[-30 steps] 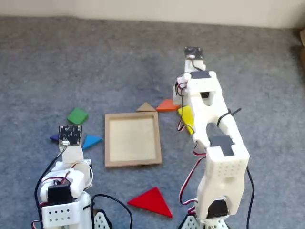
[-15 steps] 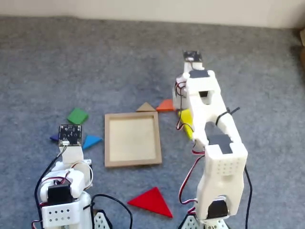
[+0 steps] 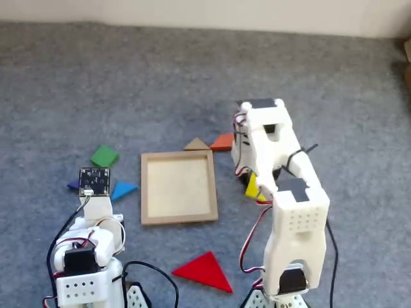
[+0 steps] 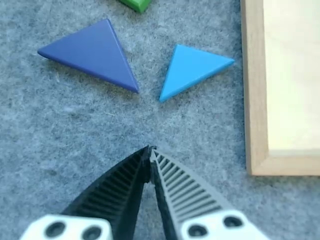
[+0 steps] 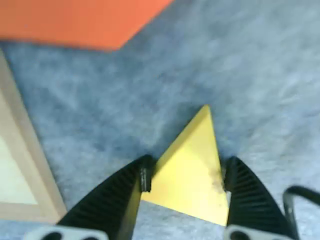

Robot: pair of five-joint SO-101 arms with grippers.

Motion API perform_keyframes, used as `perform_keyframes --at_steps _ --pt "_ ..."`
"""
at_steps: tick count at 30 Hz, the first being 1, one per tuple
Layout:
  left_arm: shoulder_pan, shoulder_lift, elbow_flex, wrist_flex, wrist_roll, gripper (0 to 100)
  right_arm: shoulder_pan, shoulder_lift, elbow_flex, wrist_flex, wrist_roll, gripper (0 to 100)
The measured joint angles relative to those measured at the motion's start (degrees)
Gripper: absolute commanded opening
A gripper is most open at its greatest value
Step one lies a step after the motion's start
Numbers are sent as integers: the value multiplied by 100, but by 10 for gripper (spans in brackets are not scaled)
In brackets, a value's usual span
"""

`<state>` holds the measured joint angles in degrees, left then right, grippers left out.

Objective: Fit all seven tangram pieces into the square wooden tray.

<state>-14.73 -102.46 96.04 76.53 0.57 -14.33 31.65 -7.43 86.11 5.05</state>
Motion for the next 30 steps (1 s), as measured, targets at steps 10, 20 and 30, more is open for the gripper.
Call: perform_keyframes --at_steps 10,20,30 --pt "0 0 0 0 0 13 -132 9 9 369 35 360" --pt "0 0 0 0 0 13 -387 9 9 668 35 361" --pt "0 0 0 0 0 13 -448 9 308 668 378 361"
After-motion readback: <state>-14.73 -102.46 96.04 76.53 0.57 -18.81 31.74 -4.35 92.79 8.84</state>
